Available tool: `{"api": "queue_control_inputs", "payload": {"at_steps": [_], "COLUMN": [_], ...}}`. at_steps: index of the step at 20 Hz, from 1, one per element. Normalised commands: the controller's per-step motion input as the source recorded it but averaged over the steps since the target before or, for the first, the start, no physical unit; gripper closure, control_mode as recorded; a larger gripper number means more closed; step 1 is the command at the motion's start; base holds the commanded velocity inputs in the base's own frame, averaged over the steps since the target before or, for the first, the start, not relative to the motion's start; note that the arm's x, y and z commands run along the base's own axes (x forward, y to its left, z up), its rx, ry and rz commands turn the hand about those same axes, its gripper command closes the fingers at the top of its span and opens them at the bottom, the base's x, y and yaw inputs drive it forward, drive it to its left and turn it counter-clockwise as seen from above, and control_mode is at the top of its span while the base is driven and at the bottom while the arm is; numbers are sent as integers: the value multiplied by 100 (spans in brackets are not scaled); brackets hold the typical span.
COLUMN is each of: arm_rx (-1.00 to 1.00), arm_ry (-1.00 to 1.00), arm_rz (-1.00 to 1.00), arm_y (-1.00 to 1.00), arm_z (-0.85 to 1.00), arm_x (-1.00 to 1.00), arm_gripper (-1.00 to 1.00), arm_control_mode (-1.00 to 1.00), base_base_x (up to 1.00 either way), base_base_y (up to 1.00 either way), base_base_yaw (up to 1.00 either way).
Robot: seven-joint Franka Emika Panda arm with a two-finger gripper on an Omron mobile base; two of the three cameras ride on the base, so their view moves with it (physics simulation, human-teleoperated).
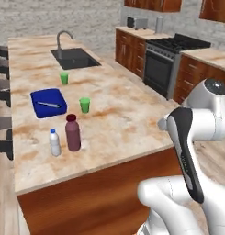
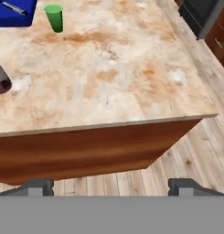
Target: Place the drinks on the dining counter in a tight cluster.
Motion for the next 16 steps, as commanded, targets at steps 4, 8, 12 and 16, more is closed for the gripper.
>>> {"api": "queue_control_inputs", "payload": {"at_steps": [4, 8, 12, 16], "arm_rx": [0, 0, 0, 0], "arm_ry": [0, 0, 0, 0], "arm_rz": [0, 0, 0, 0], "arm_y": [0, 0, 0, 0], "arm_z": [0, 0, 0, 0], "arm_x": [0, 0, 0, 0], "arm_gripper": [-100, -100, -100, -100], "arm_control_mode": [100, 100, 100, 100], "base_base_x": [0, 3, 17, 30], "base_base_y": [-16, 0, 0, 0], "base_base_yaw": [-91, -94, -91, -86]}}
